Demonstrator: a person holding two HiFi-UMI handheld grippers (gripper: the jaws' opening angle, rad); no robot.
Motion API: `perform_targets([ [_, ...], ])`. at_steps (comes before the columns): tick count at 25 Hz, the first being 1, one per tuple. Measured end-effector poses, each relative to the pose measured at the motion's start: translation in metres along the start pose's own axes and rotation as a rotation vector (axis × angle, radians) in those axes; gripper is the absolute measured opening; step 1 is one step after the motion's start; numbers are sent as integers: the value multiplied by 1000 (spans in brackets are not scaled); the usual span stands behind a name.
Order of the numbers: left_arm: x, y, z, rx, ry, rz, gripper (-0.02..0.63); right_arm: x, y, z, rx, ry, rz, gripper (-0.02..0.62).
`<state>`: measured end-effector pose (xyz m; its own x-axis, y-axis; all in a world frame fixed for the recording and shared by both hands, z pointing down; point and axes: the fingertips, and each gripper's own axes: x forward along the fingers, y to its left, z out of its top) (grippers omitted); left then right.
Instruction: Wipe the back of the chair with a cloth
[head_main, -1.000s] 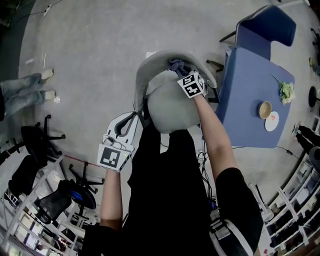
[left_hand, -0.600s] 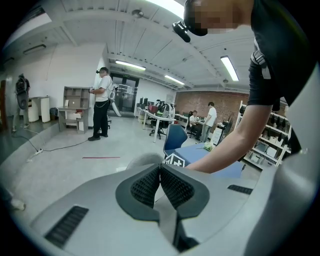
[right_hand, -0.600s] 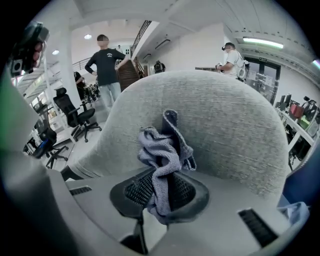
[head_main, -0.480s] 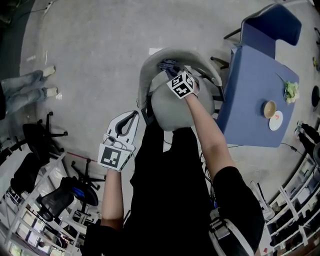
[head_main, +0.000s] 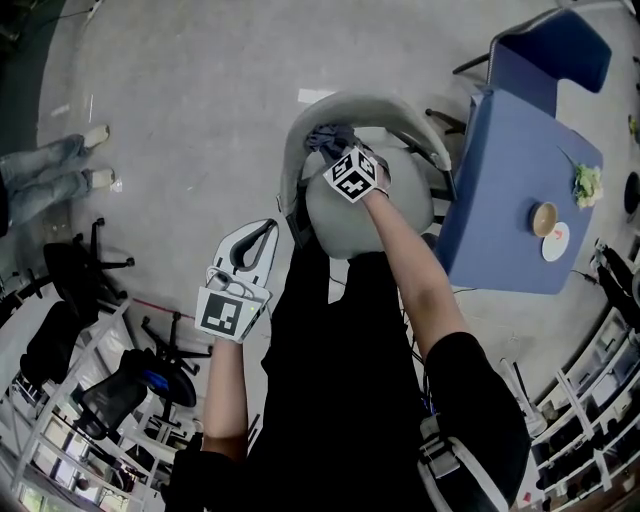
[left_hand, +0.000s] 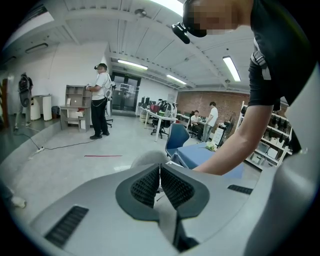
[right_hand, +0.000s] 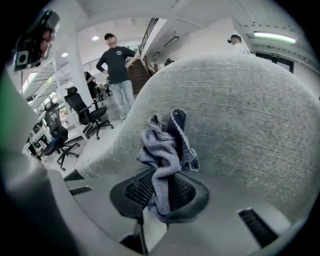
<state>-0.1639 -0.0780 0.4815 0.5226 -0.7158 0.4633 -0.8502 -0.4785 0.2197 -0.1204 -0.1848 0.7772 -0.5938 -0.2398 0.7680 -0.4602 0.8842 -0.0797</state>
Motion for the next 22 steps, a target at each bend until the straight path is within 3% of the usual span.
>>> perform_targets([
  [8, 8, 10, -12, -3, 12, 0, 28, 23, 53, -9, -164, 31, 102, 80],
  [22, 33, 35, -33, -21, -7, 19, 28, 48, 120, -41, -256, 31, 223, 80],
])
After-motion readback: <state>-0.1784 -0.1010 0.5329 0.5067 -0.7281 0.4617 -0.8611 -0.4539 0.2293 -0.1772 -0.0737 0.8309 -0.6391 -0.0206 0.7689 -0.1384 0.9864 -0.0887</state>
